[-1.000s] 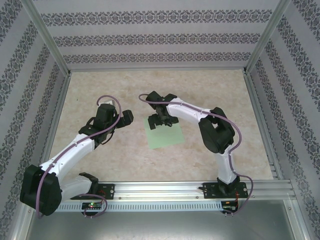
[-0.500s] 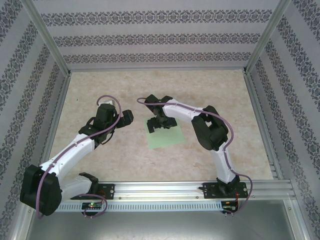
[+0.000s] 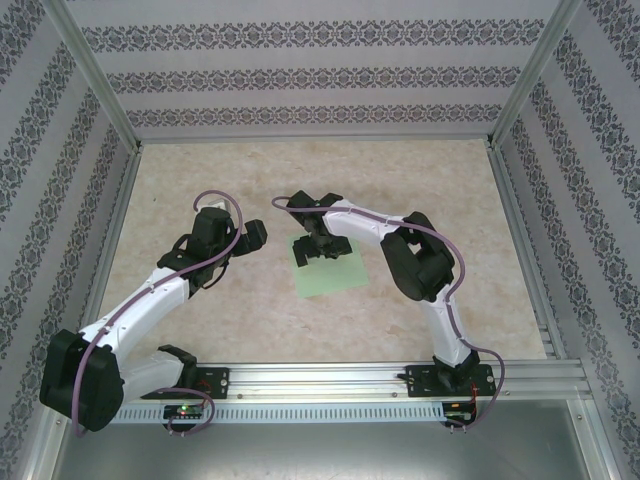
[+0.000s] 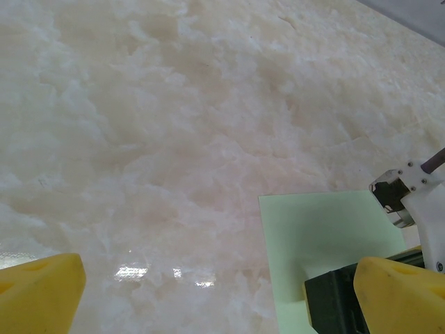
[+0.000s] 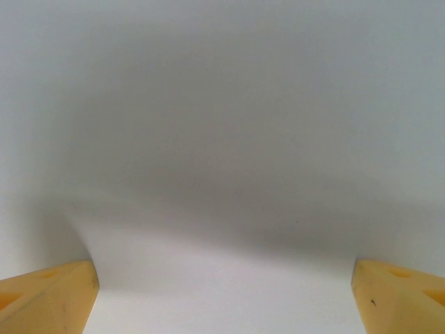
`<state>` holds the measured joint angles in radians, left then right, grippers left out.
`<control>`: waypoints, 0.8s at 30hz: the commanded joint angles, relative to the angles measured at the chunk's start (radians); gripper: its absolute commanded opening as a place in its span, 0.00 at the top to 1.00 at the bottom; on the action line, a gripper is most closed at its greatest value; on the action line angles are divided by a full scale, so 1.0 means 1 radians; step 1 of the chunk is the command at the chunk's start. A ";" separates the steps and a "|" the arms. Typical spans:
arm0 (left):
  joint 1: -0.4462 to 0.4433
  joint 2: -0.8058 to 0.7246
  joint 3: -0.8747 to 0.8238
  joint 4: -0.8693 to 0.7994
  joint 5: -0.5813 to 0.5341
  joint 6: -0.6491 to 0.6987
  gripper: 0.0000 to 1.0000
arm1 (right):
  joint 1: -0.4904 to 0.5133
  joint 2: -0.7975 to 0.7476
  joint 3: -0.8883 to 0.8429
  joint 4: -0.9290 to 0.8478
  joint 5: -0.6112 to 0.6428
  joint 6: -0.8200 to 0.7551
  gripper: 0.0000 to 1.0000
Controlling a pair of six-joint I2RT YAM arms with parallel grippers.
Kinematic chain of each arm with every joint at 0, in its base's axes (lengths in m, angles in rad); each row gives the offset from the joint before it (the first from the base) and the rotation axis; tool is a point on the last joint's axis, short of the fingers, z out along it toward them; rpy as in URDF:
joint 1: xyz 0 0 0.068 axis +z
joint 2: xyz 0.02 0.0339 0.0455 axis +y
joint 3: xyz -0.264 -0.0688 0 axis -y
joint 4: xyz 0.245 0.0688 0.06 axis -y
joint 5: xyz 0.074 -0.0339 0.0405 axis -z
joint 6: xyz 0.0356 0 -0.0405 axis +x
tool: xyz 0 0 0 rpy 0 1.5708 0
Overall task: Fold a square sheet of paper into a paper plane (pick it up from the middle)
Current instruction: Fold the square sheet of paper in half at the center of the table.
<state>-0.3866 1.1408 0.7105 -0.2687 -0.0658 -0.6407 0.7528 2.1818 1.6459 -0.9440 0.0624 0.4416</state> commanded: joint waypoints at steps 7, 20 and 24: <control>0.007 -0.004 0.019 -0.010 0.000 0.014 0.00 | -0.006 0.029 -0.079 0.038 -0.033 0.029 0.06; 0.008 0.022 0.037 -0.010 0.004 0.013 0.00 | -0.011 0.035 -0.076 0.035 -0.005 0.036 0.13; 0.007 0.024 0.043 -0.014 0.004 0.013 0.00 | -0.011 0.022 -0.068 0.038 -0.010 0.036 0.14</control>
<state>-0.3866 1.1645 0.7128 -0.2703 -0.0654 -0.6399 0.7441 2.1635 1.6119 -0.9047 0.0490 0.4549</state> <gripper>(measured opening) 0.999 0.863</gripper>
